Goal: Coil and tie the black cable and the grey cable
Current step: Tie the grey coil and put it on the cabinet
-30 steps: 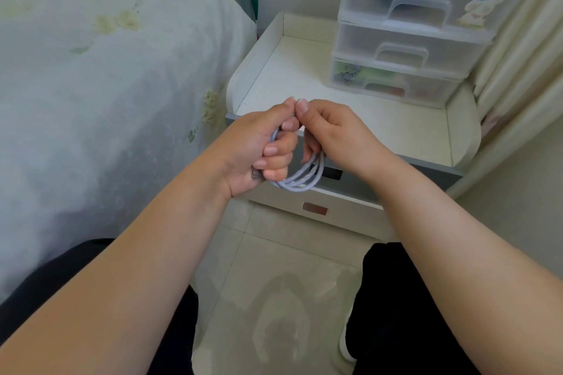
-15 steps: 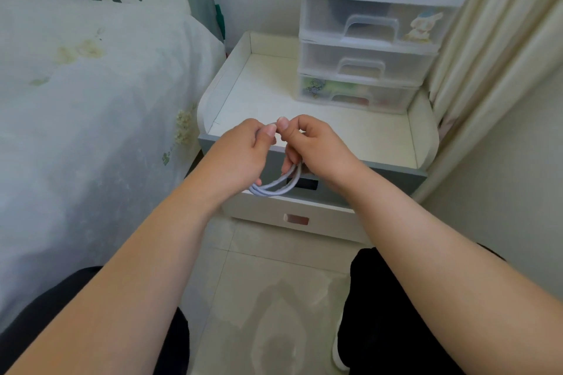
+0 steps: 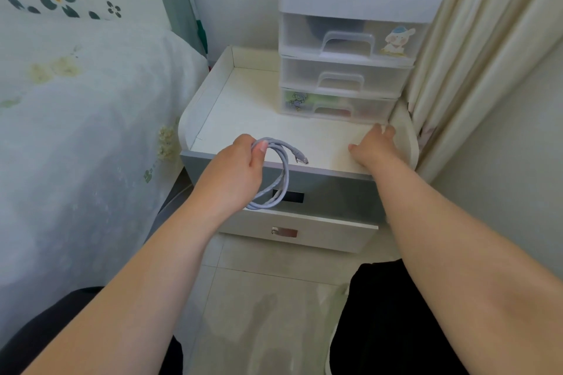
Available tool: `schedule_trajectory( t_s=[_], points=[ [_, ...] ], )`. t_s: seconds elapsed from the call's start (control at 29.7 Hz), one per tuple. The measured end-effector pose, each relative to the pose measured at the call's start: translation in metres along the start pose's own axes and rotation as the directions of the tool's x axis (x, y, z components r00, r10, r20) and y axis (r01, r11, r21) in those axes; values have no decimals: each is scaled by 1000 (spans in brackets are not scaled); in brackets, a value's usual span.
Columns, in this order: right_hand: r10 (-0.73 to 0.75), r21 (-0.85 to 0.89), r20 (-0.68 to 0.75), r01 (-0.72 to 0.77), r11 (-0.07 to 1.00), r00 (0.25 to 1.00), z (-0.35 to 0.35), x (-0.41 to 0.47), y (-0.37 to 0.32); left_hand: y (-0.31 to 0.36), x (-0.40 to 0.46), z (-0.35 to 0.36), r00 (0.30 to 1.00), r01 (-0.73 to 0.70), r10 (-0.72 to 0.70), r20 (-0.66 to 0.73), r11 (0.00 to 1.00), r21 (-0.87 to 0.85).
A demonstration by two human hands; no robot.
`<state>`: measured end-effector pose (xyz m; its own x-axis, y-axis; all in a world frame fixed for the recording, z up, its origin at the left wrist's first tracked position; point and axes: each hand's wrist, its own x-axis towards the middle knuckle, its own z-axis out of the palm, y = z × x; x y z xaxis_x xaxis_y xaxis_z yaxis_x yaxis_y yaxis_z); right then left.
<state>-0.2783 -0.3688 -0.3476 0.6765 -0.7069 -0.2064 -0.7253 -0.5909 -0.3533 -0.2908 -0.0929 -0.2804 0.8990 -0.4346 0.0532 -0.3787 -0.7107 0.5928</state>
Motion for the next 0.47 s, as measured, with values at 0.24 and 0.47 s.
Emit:
schedule_trajectory(
  t_s=[0.24, 0.47],
  points=[
    [-50, -98, -84, 41, 994, 995, 10, 20, 11, -4, 3, 2, 1000, 12, -12, 29, 999, 33],
    [-78, -63, -139, 70, 996, 987, 19, 21, 7, -5, 7, 0, 999, 36, -36, 6, 999, -3]
  ],
)
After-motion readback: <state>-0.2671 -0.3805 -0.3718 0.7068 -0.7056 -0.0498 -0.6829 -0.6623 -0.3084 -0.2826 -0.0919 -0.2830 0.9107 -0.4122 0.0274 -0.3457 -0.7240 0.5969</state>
